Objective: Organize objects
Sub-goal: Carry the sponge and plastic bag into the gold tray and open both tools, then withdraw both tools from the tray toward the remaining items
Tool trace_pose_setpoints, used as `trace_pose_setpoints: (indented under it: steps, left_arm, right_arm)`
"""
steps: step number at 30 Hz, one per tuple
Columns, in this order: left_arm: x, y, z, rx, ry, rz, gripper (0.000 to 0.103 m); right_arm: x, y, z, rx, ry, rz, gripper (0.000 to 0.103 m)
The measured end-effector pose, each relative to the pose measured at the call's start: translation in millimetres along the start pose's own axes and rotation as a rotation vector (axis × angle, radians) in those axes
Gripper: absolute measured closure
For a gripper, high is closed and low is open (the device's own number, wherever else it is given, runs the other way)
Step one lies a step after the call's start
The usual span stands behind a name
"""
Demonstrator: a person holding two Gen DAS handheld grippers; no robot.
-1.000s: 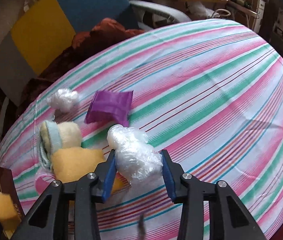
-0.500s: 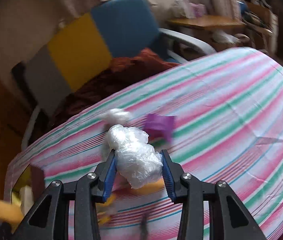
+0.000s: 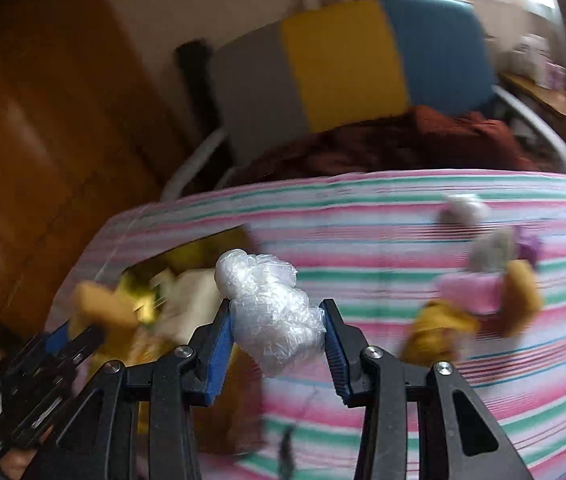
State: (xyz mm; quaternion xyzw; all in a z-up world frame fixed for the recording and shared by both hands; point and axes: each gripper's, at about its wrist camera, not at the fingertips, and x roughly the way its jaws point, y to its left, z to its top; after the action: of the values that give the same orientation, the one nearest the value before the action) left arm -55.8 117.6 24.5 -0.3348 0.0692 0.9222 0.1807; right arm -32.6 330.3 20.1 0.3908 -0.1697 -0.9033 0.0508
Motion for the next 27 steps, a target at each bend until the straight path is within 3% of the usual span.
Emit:
trace_pose_setpoints:
  steps: [4,9,10,12,14,19,22,27]
  left_arm:
    - [-2.0,19.0,-3.6,-0.035,-0.001,0.031,0.067]
    - [1.9,40.3,-5.7,-0.075,0.012,0.078,0.064]
    - [0.6,42.8,-6.4,-0.081,0.008,0.08,0.062]
    - [-1.6,46.8,-7.6,-0.089,-0.001,0.085,0.047]
    - [-4.3,50.1,-9.4,-0.102,-0.01,0.086,0.044]
    - [-9.9,52.7,-10.9,-0.11,-0.019,0.095,0.043]
    - [-15.8,53.3,-11.9,-0.112,-0.032,0.105,0.034]
    - [-24.3,50.9,-14.3,-0.1,-0.047,0.114,0.033]
  right_arm:
    - [22.7,37.9,-10.9,-0.063,0.058,0.041,0.06]
    - [47.1,72.9,-24.6,-0.135,0.139,0.025,0.052]
    - [49.9,77.4,-27.7,-0.149,0.147,0.021,0.052]
    - [55.9,85.2,-33.5,-0.177,0.162,0.006,0.051]
    - [57.3,90.3,-38.4,-0.19,0.171,0.0,0.051]
    - [50.8,94.5,-44.0,-0.196,0.165,-0.02,0.051]
    - [43.4,94.2,-44.8,-0.195,0.142,-0.046,0.051]
    - [32.5,95.3,-45.2,-0.206,0.106,-0.086,0.051]
